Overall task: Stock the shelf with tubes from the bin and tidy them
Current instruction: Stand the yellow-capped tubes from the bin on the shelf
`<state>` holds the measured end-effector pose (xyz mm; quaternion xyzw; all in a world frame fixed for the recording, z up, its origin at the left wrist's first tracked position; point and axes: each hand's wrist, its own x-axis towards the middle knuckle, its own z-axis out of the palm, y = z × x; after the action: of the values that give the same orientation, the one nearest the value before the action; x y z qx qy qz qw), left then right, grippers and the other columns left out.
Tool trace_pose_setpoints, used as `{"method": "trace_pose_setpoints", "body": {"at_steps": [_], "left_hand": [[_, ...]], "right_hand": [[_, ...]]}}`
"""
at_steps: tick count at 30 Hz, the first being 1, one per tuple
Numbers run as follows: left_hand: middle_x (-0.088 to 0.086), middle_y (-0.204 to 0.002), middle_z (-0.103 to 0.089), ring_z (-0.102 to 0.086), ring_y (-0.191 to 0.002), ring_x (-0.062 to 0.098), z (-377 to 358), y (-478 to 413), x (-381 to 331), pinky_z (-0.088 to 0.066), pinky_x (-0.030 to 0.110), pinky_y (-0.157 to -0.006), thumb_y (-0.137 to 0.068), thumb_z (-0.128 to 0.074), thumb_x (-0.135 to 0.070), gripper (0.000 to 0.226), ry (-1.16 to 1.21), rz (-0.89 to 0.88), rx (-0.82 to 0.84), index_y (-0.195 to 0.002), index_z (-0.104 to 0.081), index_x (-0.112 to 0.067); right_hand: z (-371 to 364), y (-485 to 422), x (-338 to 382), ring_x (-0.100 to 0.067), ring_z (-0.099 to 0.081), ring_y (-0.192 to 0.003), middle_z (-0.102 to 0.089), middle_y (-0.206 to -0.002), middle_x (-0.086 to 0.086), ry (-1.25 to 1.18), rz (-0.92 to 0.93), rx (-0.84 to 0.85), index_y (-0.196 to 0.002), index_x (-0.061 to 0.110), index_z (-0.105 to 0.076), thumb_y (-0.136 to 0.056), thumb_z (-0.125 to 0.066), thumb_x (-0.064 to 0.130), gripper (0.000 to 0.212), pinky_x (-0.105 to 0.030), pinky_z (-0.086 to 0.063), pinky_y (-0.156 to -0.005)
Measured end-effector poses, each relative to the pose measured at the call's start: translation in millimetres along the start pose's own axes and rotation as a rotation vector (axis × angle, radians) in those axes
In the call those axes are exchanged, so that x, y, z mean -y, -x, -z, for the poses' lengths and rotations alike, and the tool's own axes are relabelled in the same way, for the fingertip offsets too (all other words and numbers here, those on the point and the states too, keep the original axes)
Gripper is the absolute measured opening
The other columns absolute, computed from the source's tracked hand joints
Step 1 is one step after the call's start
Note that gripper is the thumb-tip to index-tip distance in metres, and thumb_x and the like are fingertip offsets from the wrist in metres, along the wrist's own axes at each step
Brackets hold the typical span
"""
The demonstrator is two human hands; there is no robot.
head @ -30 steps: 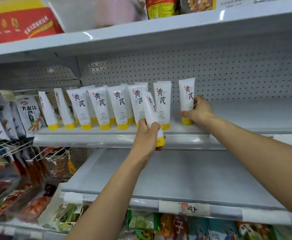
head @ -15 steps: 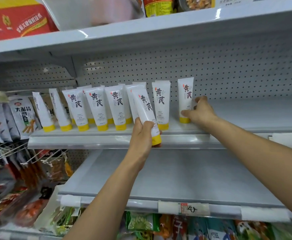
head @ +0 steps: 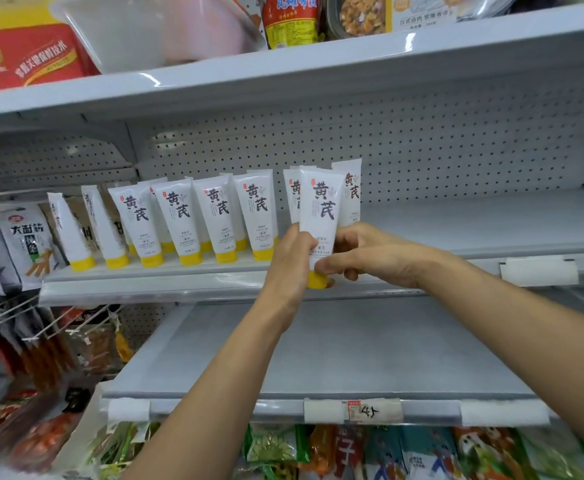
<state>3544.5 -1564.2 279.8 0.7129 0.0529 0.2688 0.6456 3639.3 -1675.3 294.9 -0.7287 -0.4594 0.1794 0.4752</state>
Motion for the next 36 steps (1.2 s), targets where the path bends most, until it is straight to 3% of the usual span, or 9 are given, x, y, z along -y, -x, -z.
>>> {"method": "trace_pose_setpoints", "body": {"at_steps": [2,6,11,15,18,21,31,36], "left_hand": [[0.009,-0.1,-0.067,-0.066,-0.086,0.026,-1.4,-0.6,0.2,-0.057,0.053,-0.077,-0.093,-0.034,-0.012,0.025,-0.074,-0.006,0.022,-0.099,-0.057,-0.021],[-0.006,-0.11,-0.063,-0.059,-0.1,0.011,1.4,-3.0,5.2,-0.051,0.027,-0.078,-0.097,-0.041,-0.018,0.027,-0.253,-0.074,0.05,-0.119,-0.057,-0.021],[-0.006,-0.12,-0.059,-0.058,-0.099,0.012,17.2,-7.2,20.4,-0.05,0.033,-0.087,-0.095,-0.051,-0.031,0.032,-0.682,-0.205,-0.026,-0.126,-0.054,-0.025],[-0.012,-0.114,-0.06,-0.056,-0.101,0.01,24.2,-6.4,27.5,-0.051,0.037,-0.084,-0.092,-0.052,-0.037,0.033,-0.923,-0.211,-0.052,-0.125,-0.052,-0.031],[-0.014,-0.111,-0.06,-0.057,-0.101,0.012,25.3,-5.6,33.0,-0.05,0.038,-0.086,-0.091,-0.052,-0.038,0.035,-0.958,-0.17,-0.046,-0.125,-0.051,-0.032],[-0.014,-0.108,-0.061,-0.059,-0.099,0.013,27.7,-5.1,36.7,-0.051,0.039,-0.086,-0.09,-0.052,-0.038,0.034,-0.953,-0.147,-0.034,-0.123,-0.052,-0.031],[-0.01,-0.109,-0.062,-0.06,-0.098,0.015,34.4,-4.0,42.6,-0.052,0.042,-0.088,-0.092,-0.053,-0.039,0.034,-0.918,-0.085,0.028,-0.124,-0.053,-0.028],[-0.007,-0.117,-0.06,-0.059,-0.1,0.014,28.6,2.8,41.2,-0.051,0.04,-0.09,-0.092,-0.055,-0.039,0.038,-0.934,-0.084,0.047,-0.128,-0.051,-0.027]], "right_hand": [[1.1,3.5,-1.9,-0.012,-0.06,-0.076,-0.07,-0.086,-0.003,-0.004,-0.009,-0.016,-0.097,0.012,-0.069,-0.085,-0.07,0.011,0.013,-0.025,-0.045,-0.062],[5.6,5.8,-4.3,-0.018,-0.071,-0.089,-0.074,-0.1,-0.004,0.035,-0.027,-0.106,-0.111,0.012,-0.067,-0.083,-0.072,0.013,0.028,-0.029,-0.055,-0.069],[21.4,-2.3,-5.7,-0.016,-0.067,-0.076,-0.072,-0.094,-0.004,0.087,-0.043,-0.373,-0.103,0.015,-0.066,-0.08,-0.074,0.015,0.025,-0.027,-0.053,-0.064],[32.3,-14.6,-12.5,-0.018,-0.066,-0.086,-0.07,-0.096,-0.001,0.207,-0.057,-0.508,-0.104,0.016,-0.064,-0.077,-0.077,0.017,0.03,-0.035,-0.056,-0.078],[33.0,-23.9,-20.7,-0.021,-0.066,-0.091,-0.07,-0.1,-0.006,0.266,-0.094,-0.511,-0.104,0.01,-0.064,-0.075,-0.078,0.014,0.032,-0.037,-0.054,-0.081],[31.1,-29.5,-27.5,-0.017,-0.063,-0.085,-0.068,-0.098,-0.004,0.301,-0.126,-0.487,-0.1,0.015,-0.062,-0.077,-0.078,0.013,0.028,-0.027,-0.048,-0.072],[29.4,-30.7,-31.3,-0.017,-0.06,-0.091,-0.063,-0.102,0.0,0.349,-0.159,-0.431,-0.116,0.013,-0.06,-0.081,-0.072,0.015,0.037,-0.022,-0.044,-0.071],[28.1,-21.2,-32.2,-0.022,-0.063,-0.098,-0.066,-0.107,-0.004,0.399,-0.197,-0.427,-0.115,0.01,-0.059,-0.081,-0.071,0.014,0.036,-0.031,-0.05,-0.082]]}}
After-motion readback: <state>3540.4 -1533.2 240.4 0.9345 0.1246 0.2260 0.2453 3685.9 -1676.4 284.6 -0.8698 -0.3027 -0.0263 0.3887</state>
